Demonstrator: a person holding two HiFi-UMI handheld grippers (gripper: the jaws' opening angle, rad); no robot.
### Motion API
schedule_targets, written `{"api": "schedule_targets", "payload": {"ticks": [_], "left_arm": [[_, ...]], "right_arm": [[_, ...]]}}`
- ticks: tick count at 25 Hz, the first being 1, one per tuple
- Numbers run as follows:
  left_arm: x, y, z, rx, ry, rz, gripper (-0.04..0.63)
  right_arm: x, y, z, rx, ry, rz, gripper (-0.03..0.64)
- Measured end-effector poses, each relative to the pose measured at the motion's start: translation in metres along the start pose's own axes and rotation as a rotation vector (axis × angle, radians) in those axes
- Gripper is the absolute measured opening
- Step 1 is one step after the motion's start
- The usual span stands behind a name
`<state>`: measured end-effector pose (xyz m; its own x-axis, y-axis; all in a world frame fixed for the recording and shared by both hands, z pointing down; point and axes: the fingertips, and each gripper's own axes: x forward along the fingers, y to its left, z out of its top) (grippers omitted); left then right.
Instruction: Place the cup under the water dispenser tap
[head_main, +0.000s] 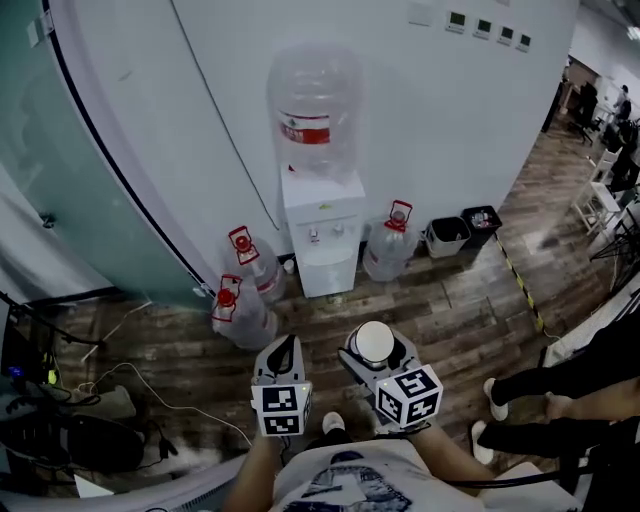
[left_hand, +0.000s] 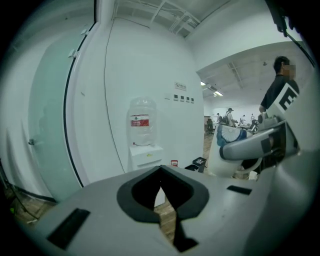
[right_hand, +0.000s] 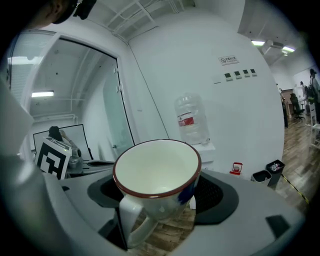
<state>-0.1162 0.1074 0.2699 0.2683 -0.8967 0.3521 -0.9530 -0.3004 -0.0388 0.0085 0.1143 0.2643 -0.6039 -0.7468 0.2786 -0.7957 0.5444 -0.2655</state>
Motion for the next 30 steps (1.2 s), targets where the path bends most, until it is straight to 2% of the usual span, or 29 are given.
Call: {"api": "schedule_targets", "payload": {"ticks": [16, 30], "left_arm": [[0.096, 0.05, 0.007, -0.015, 0.047, -0.032, 0.049], [0.251, 0.094, -0.004, -0.029, 0.112, -0.002, 0.051]], "right_arm": [[0.093, -0.054, 0.02, 0.034, 0.033, -0.049, 0.377], [0.232, -0.147, 0.016, 0.03, 0.101, -0.018, 0.377]]}}
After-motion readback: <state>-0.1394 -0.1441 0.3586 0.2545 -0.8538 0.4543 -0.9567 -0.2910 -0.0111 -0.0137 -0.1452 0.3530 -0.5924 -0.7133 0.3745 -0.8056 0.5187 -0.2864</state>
